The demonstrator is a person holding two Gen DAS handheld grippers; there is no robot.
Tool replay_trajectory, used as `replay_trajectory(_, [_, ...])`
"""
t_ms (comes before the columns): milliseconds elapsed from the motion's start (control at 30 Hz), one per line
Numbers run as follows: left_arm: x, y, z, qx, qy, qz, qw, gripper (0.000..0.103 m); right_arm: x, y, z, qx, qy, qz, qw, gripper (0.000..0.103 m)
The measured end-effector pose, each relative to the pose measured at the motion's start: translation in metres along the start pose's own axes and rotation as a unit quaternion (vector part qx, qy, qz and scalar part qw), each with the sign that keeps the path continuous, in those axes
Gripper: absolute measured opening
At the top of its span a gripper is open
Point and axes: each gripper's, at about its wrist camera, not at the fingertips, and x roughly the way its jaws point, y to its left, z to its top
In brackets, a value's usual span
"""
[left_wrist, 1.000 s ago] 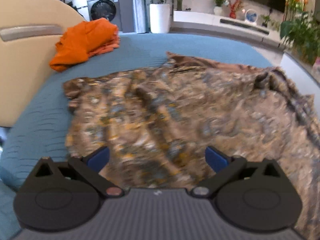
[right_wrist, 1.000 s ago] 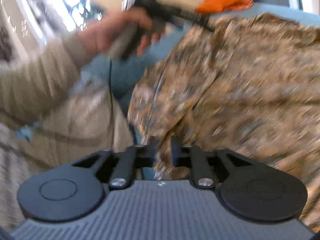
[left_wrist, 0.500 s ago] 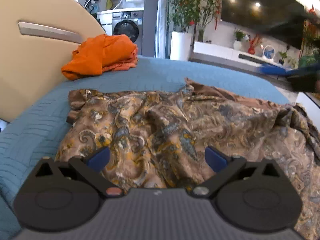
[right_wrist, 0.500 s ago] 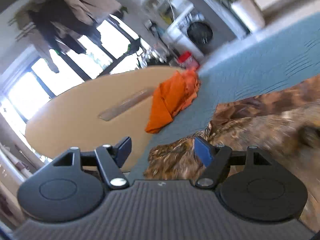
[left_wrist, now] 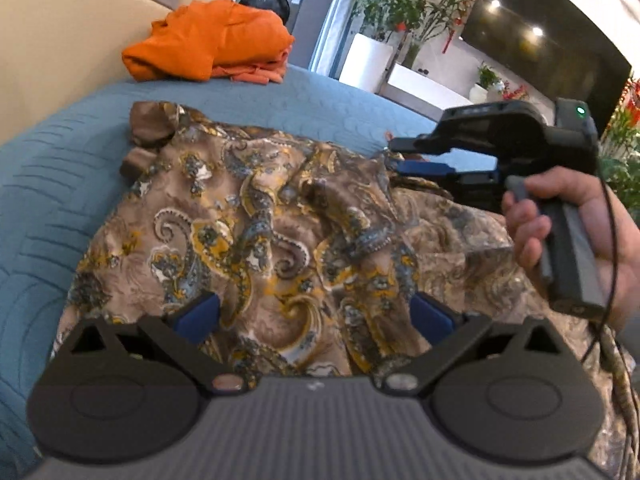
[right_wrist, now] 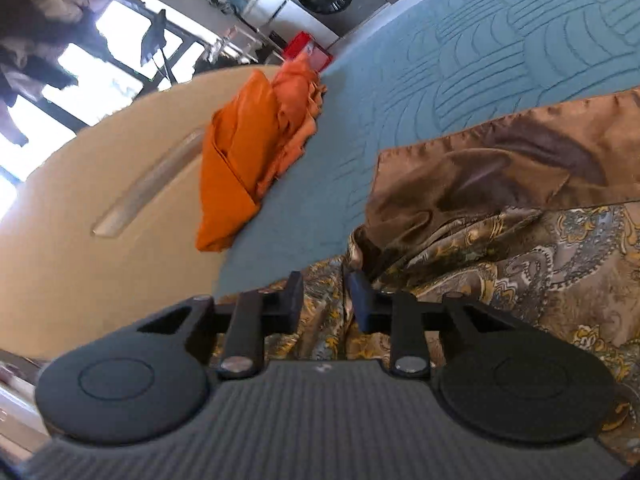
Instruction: Fold clothes
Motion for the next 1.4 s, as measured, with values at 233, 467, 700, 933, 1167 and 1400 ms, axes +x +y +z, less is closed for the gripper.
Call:
replay_trajectory(233, [-0.005, 0.009, 0.010, -0.015, 0.006, 0.002, 0.9999, 0.102, -0.044, 0.000, 0.028, -0.038, -0.062, -0.048, 0.996, 0.003])
replay_trajectory(467, [-0.001, 0.017, 0.013, -0.024, 0.018, 0.002, 0.9996, 0.103, -0.031, -0.005, 0.018, -0.022, -0.007, 0.019, 1.000, 0.014])
replay_trajectory(700, [0.005, 0.015, 0.012, -0.020, 0.030, -0.011, 0.9993, 0.103, 0.003, -0.003, -0.003, 0.015, -0.006, 0.011, 1.000, 0.045])
replay_trajectory(933, [0.006, 0.014, 0.010, -0.016, 0.032, -0.016, 0.9992, 0.103, 0.015, -0.011, -0.004, 0.034, -0.004, 0.040, 0.999, 0.035])
replay_trajectory(1167, [0.008, 0.015, 0.009, -0.016, 0.034, -0.015, 0.9992, 0.103, 0.016, -0.009, -0.005, 0.020, 0.000, 0.020, 1.000, 0.004])
replay_trajectory(1400, [0.010, 0.014, 0.009, -0.015, 0.036, -0.014, 0.9991, 0.103, -0.038, 0.008, 0.031, -0.053, -0.040, -0.036, 0.997, 0.004])
